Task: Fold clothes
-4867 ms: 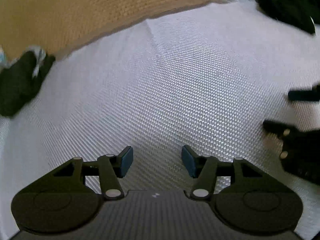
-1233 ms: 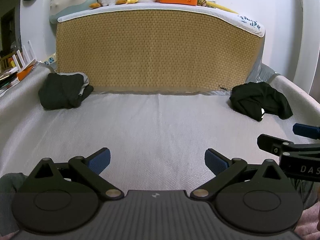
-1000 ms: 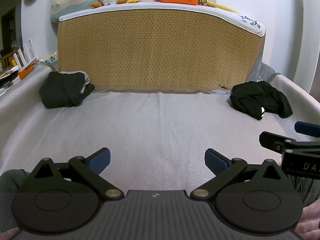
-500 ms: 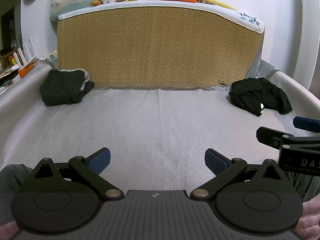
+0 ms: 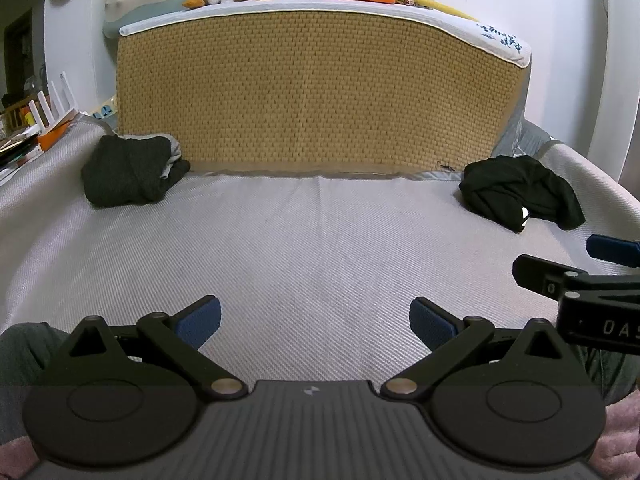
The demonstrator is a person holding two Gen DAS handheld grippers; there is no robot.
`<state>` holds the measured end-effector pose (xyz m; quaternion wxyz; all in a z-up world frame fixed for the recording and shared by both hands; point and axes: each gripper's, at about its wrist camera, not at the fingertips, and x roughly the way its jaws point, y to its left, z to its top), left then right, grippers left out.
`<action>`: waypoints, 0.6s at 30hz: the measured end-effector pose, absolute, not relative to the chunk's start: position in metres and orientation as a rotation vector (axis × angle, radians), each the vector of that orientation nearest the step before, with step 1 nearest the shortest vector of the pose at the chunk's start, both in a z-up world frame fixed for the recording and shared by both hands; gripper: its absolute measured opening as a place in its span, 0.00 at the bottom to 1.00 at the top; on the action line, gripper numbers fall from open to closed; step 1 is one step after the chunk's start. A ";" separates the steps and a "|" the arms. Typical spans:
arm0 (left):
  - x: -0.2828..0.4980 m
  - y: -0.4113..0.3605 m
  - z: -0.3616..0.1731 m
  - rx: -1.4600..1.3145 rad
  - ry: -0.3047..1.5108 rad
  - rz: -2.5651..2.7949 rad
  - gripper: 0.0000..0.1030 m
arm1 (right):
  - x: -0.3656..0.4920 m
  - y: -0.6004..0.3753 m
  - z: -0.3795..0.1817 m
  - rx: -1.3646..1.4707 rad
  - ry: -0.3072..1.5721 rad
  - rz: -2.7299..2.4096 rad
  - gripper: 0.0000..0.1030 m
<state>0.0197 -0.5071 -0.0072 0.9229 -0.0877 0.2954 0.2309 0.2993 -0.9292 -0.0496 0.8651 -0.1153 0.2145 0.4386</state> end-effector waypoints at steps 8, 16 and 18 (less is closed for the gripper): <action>0.019 -0.507 -0.007 -0.188 0.607 0.469 1.00 | 0.297 -0.928 -0.050 -0.238 0.457 0.918 0.93; 0.019 -0.508 -0.008 -0.197 0.610 0.462 1.00 | 0.298 -0.928 -0.051 -0.238 0.462 0.916 0.93; 0.019 -0.508 -0.009 -0.197 0.611 0.460 1.00 | 0.298 -0.927 -0.051 -0.240 0.461 0.915 0.93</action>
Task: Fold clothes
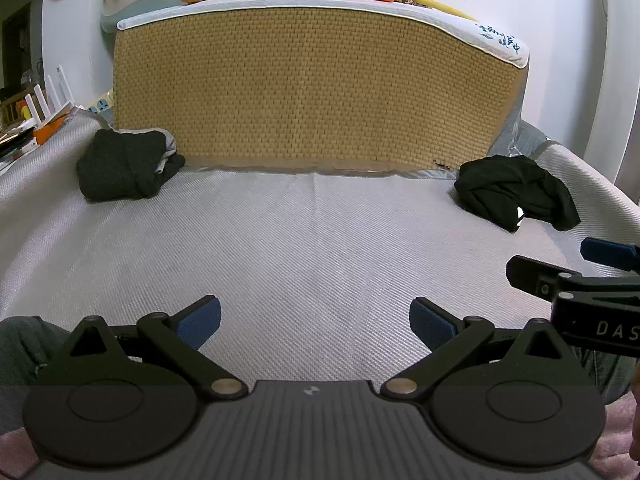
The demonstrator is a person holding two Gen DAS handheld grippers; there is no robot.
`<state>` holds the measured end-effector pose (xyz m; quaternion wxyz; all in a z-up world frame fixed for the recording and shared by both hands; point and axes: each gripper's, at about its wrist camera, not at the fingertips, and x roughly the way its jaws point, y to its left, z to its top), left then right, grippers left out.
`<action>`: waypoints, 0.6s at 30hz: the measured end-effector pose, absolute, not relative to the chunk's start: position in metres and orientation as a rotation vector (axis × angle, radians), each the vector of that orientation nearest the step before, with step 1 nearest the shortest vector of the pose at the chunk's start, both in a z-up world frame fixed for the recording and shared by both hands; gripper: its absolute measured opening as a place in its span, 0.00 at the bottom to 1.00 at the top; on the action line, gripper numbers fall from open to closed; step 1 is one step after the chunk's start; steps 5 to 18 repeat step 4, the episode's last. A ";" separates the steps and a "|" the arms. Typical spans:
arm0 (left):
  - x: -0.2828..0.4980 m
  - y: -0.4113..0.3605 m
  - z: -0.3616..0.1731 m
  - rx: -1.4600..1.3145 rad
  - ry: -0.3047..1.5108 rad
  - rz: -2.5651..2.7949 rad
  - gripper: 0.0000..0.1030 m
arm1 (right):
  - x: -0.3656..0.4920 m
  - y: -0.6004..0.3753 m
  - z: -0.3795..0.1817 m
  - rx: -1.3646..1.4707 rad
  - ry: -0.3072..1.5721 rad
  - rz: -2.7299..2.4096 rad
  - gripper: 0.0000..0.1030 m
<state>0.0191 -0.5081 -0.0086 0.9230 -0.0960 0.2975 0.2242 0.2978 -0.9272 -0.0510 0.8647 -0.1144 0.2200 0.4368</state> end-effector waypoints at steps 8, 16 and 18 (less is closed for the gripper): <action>0.019 -0.508 -0.009 -0.196 0.610 0.461 1.00 | 0.297 -0.927 -0.051 -0.242 0.460 0.916 0.93; 0.019 -0.508 -0.009 -0.196 0.610 0.461 1.00 | 0.297 -0.927 -0.051 -0.242 0.460 0.916 0.93; 0.019 -0.508 -0.009 -0.196 0.610 0.461 1.00 | 0.297 -0.927 -0.051 -0.242 0.460 0.916 0.93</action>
